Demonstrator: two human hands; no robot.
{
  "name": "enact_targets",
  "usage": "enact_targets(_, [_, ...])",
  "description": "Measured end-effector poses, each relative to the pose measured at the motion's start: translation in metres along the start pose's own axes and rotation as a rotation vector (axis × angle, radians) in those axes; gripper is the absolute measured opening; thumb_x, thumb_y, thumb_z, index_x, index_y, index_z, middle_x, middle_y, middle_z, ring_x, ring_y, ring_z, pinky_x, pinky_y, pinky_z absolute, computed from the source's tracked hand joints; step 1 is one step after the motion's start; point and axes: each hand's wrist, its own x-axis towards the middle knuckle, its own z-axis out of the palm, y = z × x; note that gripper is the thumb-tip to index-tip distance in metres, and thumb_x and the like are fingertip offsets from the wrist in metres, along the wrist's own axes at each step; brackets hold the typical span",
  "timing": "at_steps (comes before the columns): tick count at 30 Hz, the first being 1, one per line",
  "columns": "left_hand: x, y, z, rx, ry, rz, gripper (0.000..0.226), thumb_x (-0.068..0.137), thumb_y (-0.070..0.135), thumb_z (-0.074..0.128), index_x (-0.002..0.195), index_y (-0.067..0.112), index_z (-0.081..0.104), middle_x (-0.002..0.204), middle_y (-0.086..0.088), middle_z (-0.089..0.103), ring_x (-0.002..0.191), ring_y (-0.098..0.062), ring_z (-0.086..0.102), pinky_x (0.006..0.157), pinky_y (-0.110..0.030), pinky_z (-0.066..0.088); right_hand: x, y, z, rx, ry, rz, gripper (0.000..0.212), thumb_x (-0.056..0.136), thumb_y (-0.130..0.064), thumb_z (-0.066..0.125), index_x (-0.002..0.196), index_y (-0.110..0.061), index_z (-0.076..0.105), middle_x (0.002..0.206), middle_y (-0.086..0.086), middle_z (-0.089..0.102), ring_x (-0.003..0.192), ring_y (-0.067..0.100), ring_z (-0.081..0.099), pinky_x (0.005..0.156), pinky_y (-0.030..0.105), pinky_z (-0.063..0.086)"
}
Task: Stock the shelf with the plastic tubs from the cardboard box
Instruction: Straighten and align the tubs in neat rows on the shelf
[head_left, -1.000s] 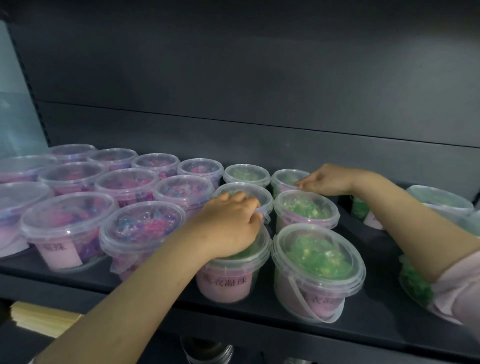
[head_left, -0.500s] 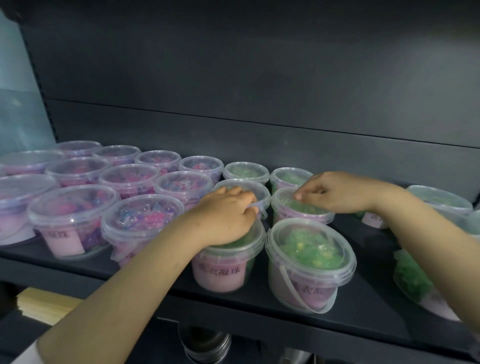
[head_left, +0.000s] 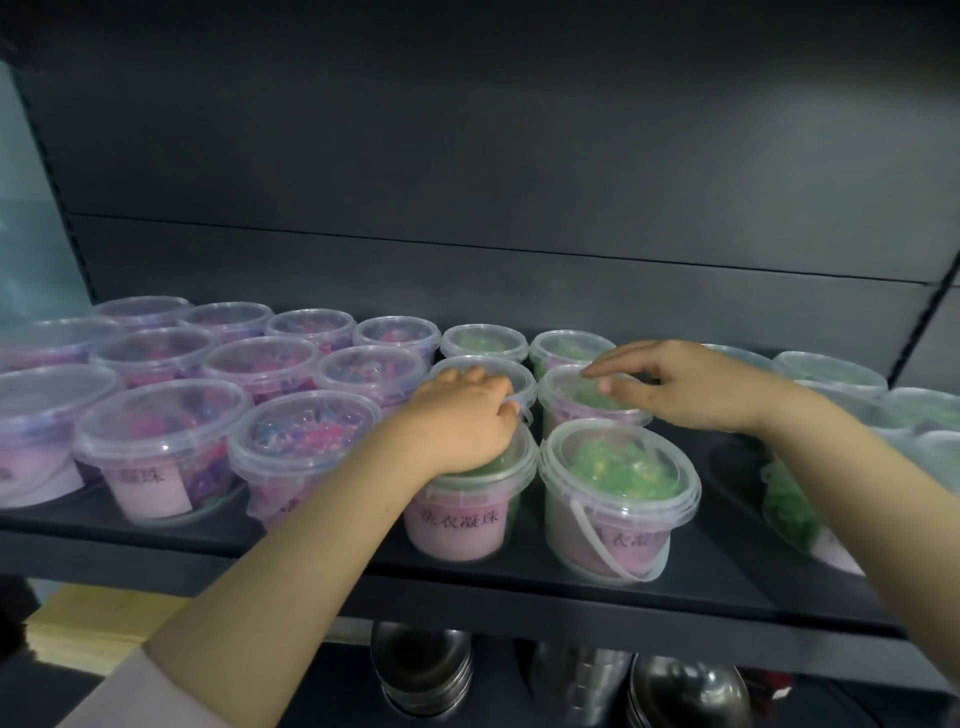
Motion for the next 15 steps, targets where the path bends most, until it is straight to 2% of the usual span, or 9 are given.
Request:
enact_targets(2, [0.0,-0.001,0.0,0.012,0.003,0.002,0.046,0.1,0.039,0.023,0.135,0.018,0.042,0.146,-0.007,0.037,0.134,-0.027,0.031,0.109,-0.044,0.03,-0.022,-0.013,-0.002,0.013,0.025,-0.043,0.037,0.086,-0.055,0.052,0.118,-0.041,0.065,0.127,-0.027,0.056,0.121,-0.01,0.046,0.109,0.021,0.034])
enact_targets(4, [0.001,-0.002,-0.002,0.018,0.002,-0.005,0.047,0.1,0.039,0.022,0.138,0.017,0.038,0.148,-0.008,0.034,0.136,-0.029,0.029,0.109,-0.043,0.029,-0.046,-0.025,-0.005,0.028,-0.033,-0.06,0.048,0.076,-0.068,0.049,0.115,-0.047,0.065,0.124,-0.034,0.054,0.12,-0.017,0.043,0.105,0.01,0.03])
enact_targets(7, [0.003,-0.001,-0.003,0.023,0.002,-0.013,0.048,0.1,0.038,0.022,0.14,0.015,0.036,0.15,-0.01,0.032,0.136,-0.032,0.028,0.109,-0.044,0.028,-0.071,-0.035,-0.001,0.007,-0.095,-0.041,0.053,0.071,-0.072,0.051,0.119,-0.051,0.06,0.13,-0.037,0.048,0.123,-0.022,0.035,0.1,-0.002,0.02])
enact_targets(11, [0.001,-0.001,0.0,0.005,-0.009,-0.001,0.048,0.099,0.037,0.023,0.138,0.014,0.037,0.148,-0.011,0.033,0.135,-0.033,0.029,0.108,-0.044,0.029,-0.084,-0.043,0.016,0.004,-0.015,0.024,0.046,0.078,-0.057,0.063,0.123,-0.047,0.06,0.135,-0.027,0.049,0.126,-0.015,0.036,0.104,0.003,0.019])
enact_targets(13, [0.001,-0.002,0.0,0.0,0.0,0.015,0.049,0.099,0.037,0.022,0.139,0.014,0.037,0.148,-0.012,0.034,0.135,-0.033,0.029,0.107,-0.043,0.029,-0.085,-0.046,0.02,0.024,0.013,0.05,0.044,0.077,-0.056,0.064,0.12,-0.048,0.06,0.135,-0.026,0.05,0.125,-0.015,0.037,0.1,0.0,0.018])
enact_targets(15, [0.003,-0.002,-0.001,-0.002,0.012,0.02,0.049,0.099,0.037,0.022,0.139,0.014,0.036,0.148,-0.012,0.034,0.135,-0.033,0.03,0.108,-0.043,0.029,-0.086,-0.046,0.021,0.066,0.018,0.086,0.045,0.073,-0.062,0.062,0.117,-0.052,0.06,0.134,-0.027,0.05,0.125,-0.016,0.037,0.103,0.005,0.02])
